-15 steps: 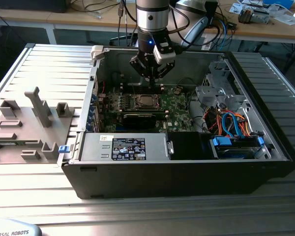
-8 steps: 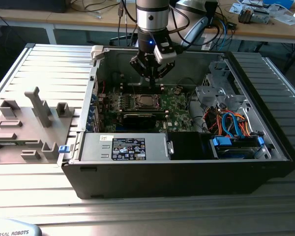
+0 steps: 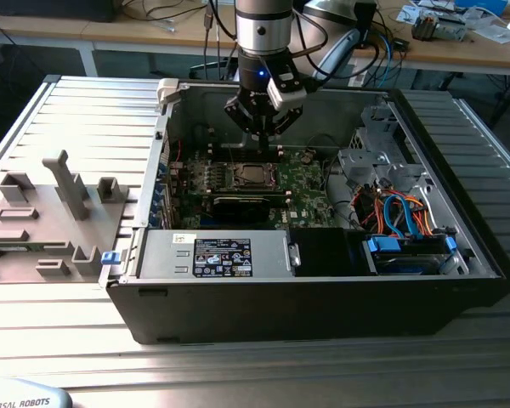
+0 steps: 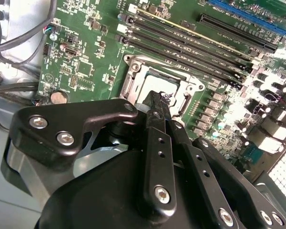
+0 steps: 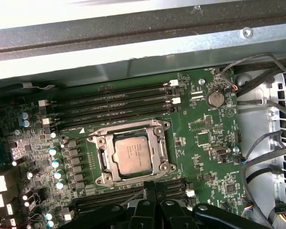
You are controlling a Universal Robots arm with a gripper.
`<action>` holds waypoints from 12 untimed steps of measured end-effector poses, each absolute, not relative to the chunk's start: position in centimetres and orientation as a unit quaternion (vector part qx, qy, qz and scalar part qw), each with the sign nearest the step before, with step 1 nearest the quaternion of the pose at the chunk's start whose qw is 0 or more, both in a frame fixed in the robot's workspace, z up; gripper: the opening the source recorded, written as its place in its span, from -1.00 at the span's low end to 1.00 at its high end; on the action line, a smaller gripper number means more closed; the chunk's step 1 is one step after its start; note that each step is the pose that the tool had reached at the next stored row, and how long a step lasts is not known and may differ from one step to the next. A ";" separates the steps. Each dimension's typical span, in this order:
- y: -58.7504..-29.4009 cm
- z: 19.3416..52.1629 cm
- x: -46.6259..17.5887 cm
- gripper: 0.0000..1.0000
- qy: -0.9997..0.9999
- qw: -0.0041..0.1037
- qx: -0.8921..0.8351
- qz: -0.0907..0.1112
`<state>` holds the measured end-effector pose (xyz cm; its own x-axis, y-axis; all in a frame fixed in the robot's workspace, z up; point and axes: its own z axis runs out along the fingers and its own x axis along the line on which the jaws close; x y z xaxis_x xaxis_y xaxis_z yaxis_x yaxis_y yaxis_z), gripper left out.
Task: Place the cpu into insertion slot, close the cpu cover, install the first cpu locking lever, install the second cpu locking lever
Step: 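Install the first cpu locking lever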
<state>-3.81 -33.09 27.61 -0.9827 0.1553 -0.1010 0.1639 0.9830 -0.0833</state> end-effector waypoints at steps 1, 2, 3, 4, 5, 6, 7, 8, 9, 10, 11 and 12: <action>-33.1 27.6 -3.8 -0.79 0.995 0.047 0.080 -0.045; -33.1 27.6 -3.8 -0.79 0.995 0.047 0.079 -0.045; -33.1 27.6 -3.8 -0.79 0.995 0.047 0.078 -0.043; -33.1 27.6 -3.8 -0.79 0.995 0.046 0.076 -0.038; -33.1 27.6 -3.8 -0.79 0.996 0.046 0.075 -0.034; -33.1 27.6 -3.8 -0.79 0.996 0.046 0.074 -0.031; -33.1 27.6 -3.8 -0.79 0.996 0.045 0.072 -0.028; -33.1 27.6 -3.8 -0.79 0.996 0.045 0.070 -0.026; -33.1 27.6 -3.8 -0.79 0.996 0.045 0.068 -0.023; -33.1 27.6 -3.8 -0.79 0.997 0.044 0.067 -0.021; -33.1 27.6 -3.8 -0.79 0.997 0.044 0.065 -0.019; -33.1 27.6 -3.8 -0.79 0.997 0.043 0.063 -0.017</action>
<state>-3.80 -33.10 27.61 -0.9883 0.1241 -0.0886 0.1270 0.9915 -0.0278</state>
